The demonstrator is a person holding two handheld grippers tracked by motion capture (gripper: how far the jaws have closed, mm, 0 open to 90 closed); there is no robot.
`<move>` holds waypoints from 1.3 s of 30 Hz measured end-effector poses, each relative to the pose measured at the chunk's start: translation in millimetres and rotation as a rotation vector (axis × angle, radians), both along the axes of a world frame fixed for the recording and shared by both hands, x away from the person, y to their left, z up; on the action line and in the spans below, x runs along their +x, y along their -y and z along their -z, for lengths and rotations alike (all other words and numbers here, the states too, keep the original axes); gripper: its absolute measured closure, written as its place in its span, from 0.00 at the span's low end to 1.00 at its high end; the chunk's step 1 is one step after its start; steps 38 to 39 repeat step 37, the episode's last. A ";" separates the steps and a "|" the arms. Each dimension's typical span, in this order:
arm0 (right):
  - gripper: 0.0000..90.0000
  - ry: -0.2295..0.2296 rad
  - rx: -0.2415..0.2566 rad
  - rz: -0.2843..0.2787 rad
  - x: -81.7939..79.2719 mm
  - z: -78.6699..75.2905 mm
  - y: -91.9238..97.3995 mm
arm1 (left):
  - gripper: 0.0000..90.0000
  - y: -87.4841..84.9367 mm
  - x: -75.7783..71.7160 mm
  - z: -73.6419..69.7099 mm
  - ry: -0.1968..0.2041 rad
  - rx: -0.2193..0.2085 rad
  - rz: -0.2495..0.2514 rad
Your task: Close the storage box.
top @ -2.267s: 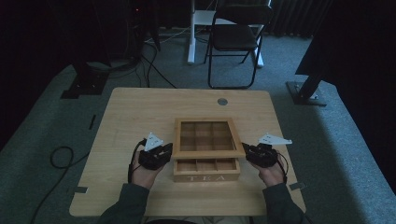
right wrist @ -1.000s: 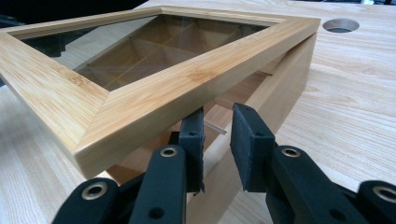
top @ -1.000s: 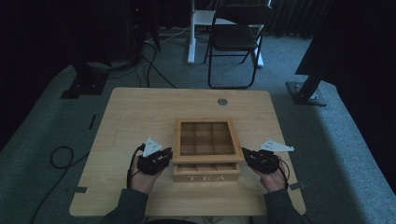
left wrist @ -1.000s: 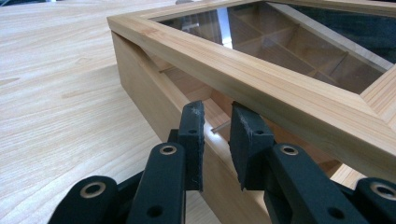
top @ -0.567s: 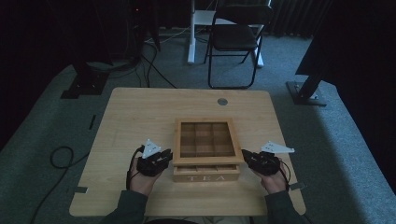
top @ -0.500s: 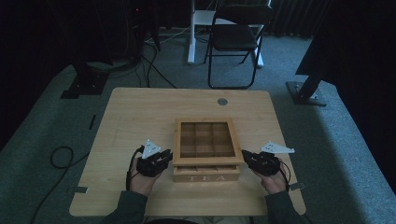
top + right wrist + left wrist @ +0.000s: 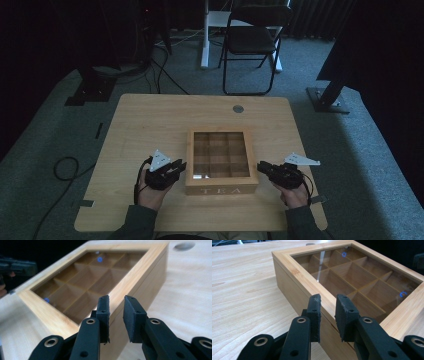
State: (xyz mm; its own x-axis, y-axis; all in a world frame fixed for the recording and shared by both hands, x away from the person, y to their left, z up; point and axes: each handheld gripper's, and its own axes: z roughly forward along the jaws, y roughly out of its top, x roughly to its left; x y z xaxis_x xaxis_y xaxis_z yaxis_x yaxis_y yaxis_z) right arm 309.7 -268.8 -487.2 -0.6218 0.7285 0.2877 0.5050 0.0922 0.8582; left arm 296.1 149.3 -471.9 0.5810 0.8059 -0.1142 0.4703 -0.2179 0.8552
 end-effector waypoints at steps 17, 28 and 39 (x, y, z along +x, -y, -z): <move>0.82 0.032 -0.058 0.052 -5.5 -0.4 2.9 | 0.82 -16.0 -8.7 5.2 0.004 0.023 -0.045; 0.80 -0.021 -0.071 0.174 -1.8 18.7 22.6 | 0.81 -48.4 -20.1 13.6 -0.008 0.033 -0.134; 0.71 -0.077 -0.279 0.313 14.8 43.1 26.9 | 0.79 -56.8 -32.3 25.7 -0.058 0.030 -0.160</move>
